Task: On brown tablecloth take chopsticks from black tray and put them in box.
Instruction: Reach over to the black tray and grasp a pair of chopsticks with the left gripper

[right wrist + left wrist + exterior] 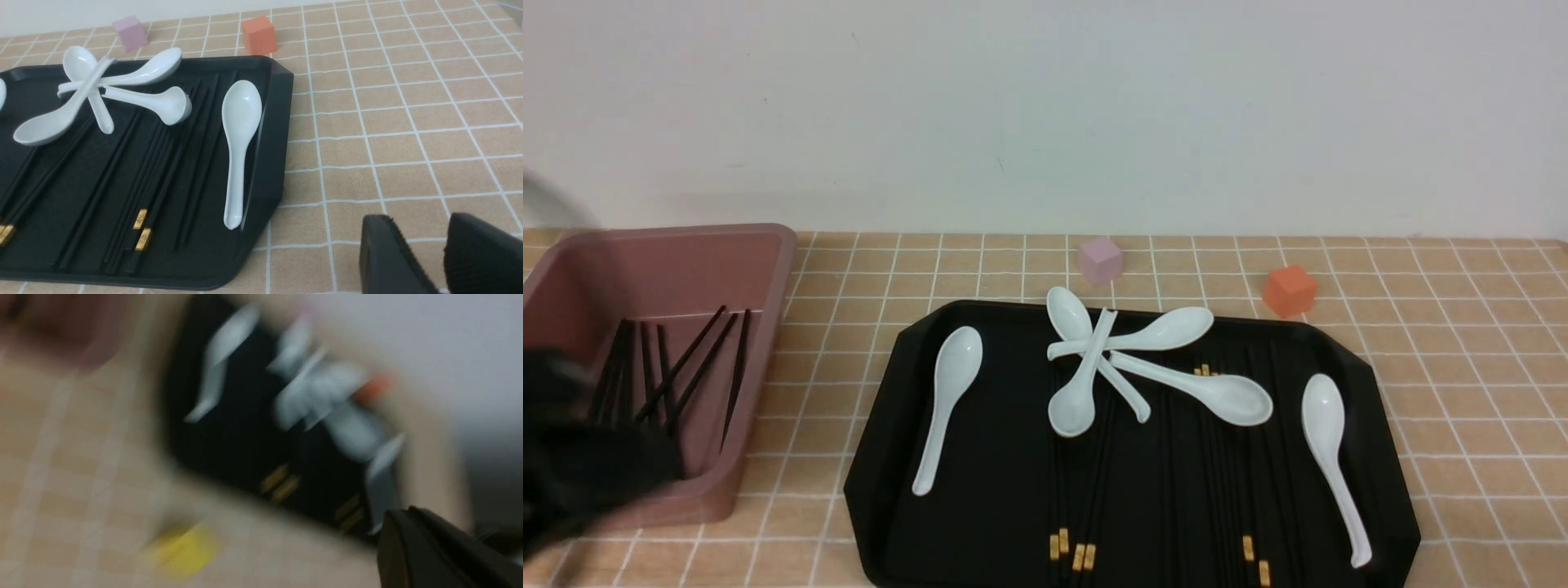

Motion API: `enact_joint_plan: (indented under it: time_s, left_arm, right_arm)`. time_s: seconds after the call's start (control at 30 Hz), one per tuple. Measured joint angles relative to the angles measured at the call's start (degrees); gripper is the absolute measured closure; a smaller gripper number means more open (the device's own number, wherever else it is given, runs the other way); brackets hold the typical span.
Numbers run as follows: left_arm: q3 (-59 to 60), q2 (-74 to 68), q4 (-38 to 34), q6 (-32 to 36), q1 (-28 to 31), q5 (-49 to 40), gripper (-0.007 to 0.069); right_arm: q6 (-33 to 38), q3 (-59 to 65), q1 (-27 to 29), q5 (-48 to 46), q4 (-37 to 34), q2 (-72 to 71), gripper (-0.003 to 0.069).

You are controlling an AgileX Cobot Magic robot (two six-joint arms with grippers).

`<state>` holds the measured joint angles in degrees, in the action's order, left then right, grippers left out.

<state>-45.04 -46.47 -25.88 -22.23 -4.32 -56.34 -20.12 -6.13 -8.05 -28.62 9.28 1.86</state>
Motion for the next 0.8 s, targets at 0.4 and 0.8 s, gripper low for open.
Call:
enact_joint_plan:
  time_s: [0.4, 0.8]
  left_arm:
    - [-10.9, -29.9, 2.4, -4.7, -21.6, 3.4, 0.0637]
    - [-31.9, -54.8, 18.6, -21.4, -33.6, 0.5, 0.0398]
  right_arm:
    - [0.0, 0.0, 0.0, 0.0, 0.0, 0.0, 0.0419]
    - [0.0, 0.0, 0.0, 0.0, 0.0, 0.0, 0.0419]
